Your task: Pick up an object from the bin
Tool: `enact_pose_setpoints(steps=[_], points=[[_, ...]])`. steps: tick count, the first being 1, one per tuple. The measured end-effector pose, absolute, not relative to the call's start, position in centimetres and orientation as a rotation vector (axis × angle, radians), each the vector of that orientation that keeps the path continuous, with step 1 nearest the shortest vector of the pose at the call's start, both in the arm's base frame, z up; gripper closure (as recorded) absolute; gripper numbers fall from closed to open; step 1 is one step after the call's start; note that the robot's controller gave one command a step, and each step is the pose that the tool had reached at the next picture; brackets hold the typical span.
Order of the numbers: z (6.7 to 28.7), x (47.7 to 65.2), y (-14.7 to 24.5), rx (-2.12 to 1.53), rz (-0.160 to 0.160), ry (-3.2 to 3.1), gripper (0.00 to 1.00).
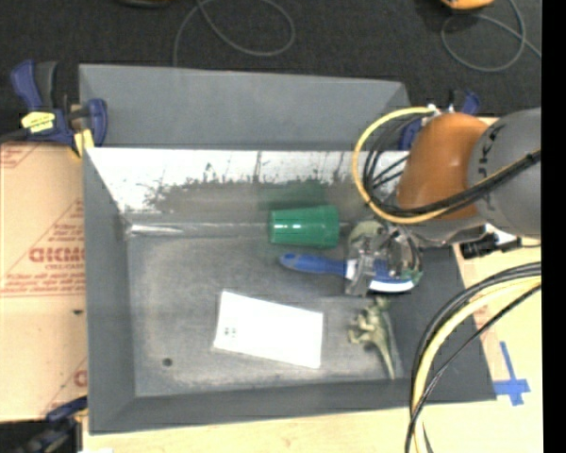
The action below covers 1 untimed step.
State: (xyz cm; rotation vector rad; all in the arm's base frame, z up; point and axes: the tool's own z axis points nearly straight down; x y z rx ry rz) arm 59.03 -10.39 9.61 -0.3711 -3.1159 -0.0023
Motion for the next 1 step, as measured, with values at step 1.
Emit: enact_pose_setpoints(steps=[1], points=[[11.80,59.07,-10.42,-0.371,-0.002,-3.118,1.00]])
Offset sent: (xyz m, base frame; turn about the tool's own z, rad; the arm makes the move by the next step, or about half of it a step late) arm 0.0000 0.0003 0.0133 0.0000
